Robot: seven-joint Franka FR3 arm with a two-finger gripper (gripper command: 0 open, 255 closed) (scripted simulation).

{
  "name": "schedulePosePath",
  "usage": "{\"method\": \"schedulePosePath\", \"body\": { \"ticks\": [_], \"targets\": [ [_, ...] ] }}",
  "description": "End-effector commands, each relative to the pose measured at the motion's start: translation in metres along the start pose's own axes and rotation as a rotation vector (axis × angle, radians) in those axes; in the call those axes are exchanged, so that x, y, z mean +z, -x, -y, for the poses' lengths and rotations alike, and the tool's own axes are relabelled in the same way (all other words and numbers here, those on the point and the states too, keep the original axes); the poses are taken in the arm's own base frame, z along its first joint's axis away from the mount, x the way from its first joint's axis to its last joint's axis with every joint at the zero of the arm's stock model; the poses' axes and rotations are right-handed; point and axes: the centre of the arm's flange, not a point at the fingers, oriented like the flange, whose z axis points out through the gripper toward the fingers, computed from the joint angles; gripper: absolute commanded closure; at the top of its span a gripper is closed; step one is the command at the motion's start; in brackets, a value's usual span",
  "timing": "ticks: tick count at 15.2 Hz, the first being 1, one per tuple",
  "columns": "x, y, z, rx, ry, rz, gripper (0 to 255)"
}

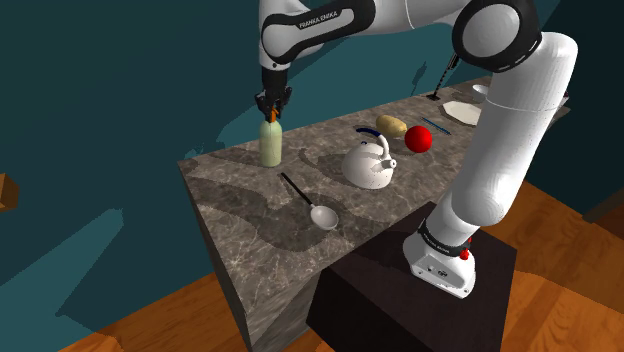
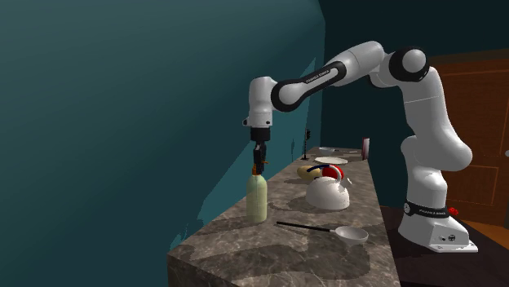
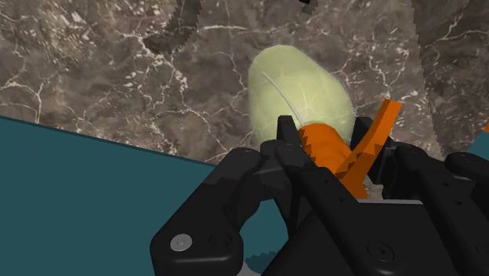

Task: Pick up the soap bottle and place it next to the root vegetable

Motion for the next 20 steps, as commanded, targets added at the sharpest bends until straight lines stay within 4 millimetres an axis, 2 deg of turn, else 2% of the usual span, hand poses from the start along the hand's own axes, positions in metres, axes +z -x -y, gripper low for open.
{"method": "schedulePosePath", "body": {
  "ticks": [1, 7, 20],
  "targets": [
    [0.0, 0.0, 0.0, 0.0, 0.0, 0.0, 255],
    [0.0, 0.0, 0.0, 0.0, 0.0, 0.0, 255],
    [-0.068, 0.0, 0.002, 0.0, 0.0, 0.0, 255]
  ]
}}
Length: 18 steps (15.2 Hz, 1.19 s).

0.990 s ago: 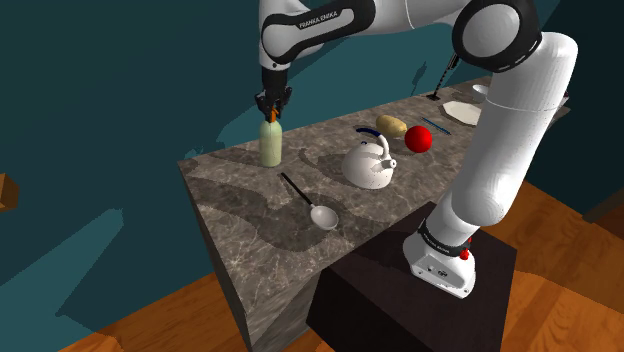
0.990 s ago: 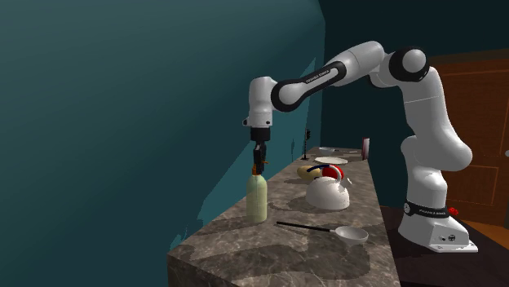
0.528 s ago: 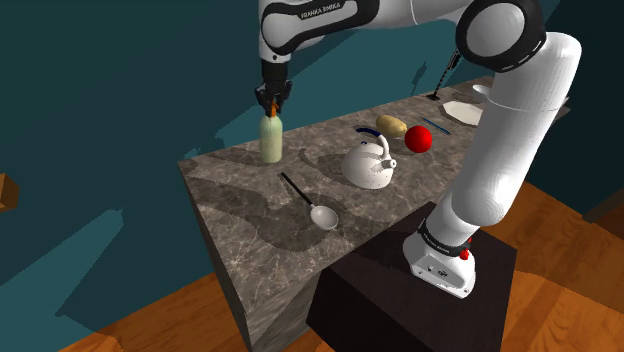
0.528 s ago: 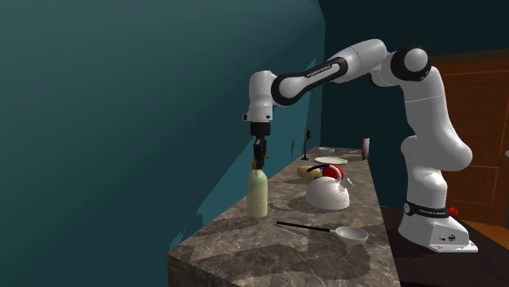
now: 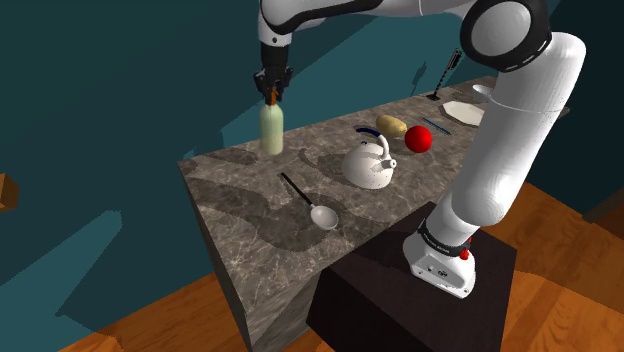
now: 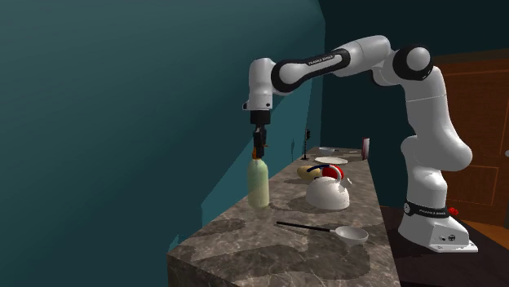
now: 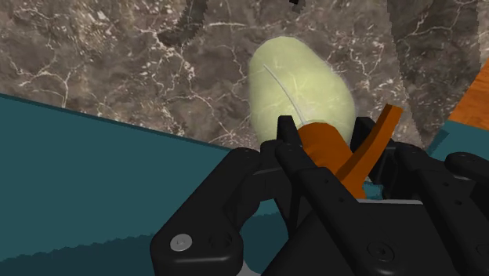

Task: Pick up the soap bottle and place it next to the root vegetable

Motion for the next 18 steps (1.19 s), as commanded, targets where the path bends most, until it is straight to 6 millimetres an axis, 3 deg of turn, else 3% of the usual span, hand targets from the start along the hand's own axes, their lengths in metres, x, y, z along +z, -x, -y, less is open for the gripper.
{"method": "schedulePosePath", "body": {
  "ticks": [1, 18],
  "targets": [
    [-0.011, 0.0, 0.0, 0.0, 0.0, 0.0, 255],
    [-0.1, 0.0, 0.002, 0.0, 0.0, 0.0, 255]
  ]
}}
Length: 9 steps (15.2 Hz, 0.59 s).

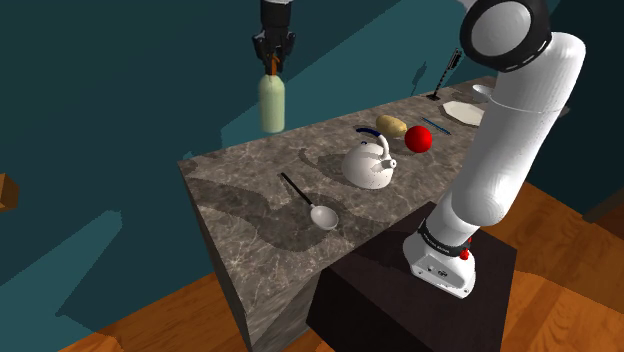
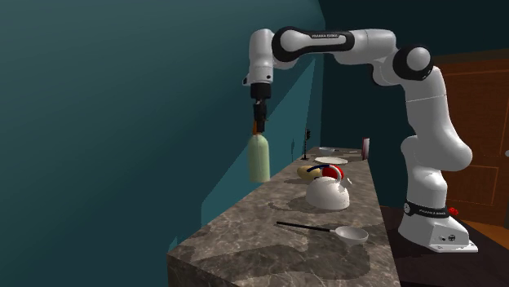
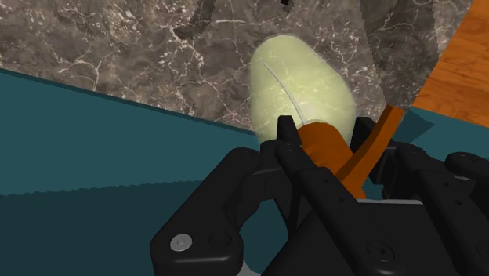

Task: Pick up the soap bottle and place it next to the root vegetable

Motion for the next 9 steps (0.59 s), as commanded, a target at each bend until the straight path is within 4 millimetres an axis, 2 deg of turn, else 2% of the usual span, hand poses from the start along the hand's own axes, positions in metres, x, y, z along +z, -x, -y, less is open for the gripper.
{"method": "schedulePosePath", "body": {
  "ticks": [1, 9],
  "targets": [
    [-0.01, 0.004, -0.011, 0.0, 0.0, 0.0, 255],
    [-0.045, 0.042, -0.103, 0.0, 0.0, 0.0, 255]
  ]
}}
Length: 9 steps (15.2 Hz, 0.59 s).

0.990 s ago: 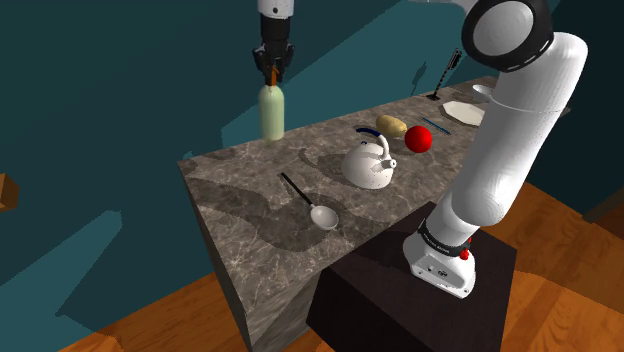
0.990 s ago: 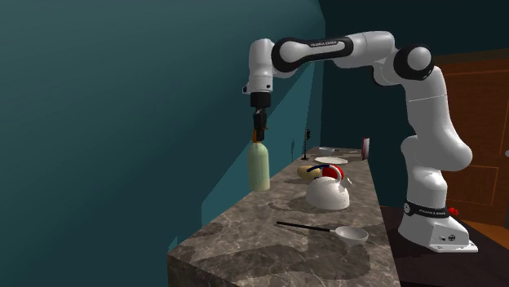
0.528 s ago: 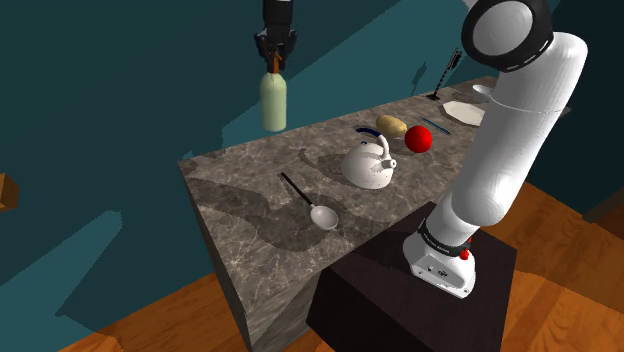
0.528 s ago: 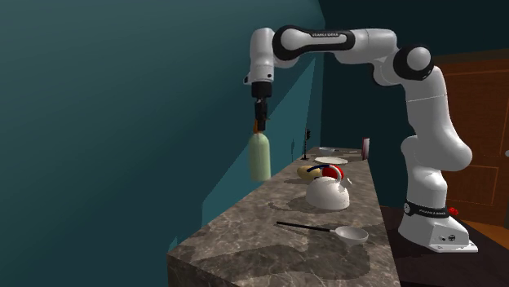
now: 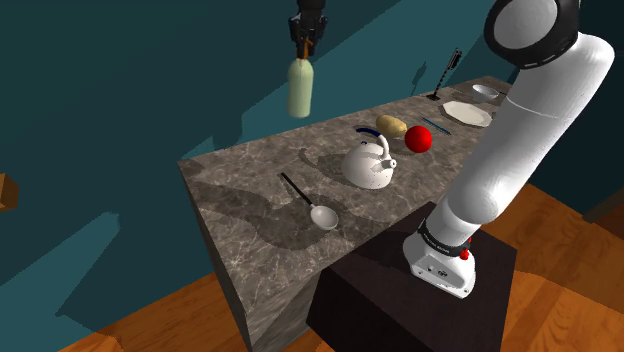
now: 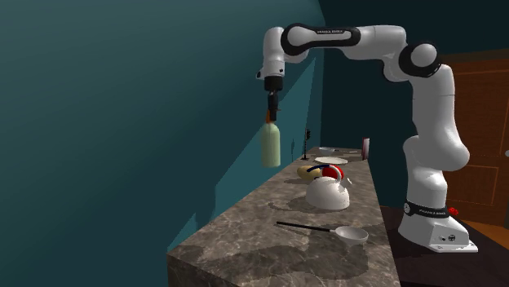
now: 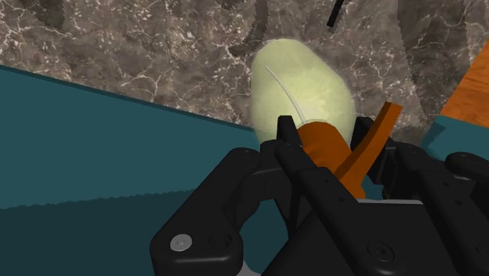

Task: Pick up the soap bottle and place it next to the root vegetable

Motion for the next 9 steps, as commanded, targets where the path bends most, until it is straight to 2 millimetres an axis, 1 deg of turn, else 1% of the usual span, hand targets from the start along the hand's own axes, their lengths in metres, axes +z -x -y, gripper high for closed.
{"method": "schedulePosePath", "body": {
  "ticks": [1, 9],
  "targets": [
    [-0.008, 0.012, -0.022, -0.001, -0.001, 0.0, 255],
    [-0.043, 0.05, -0.114, -0.001, -0.001, 0.0, 255]
  ]
}}
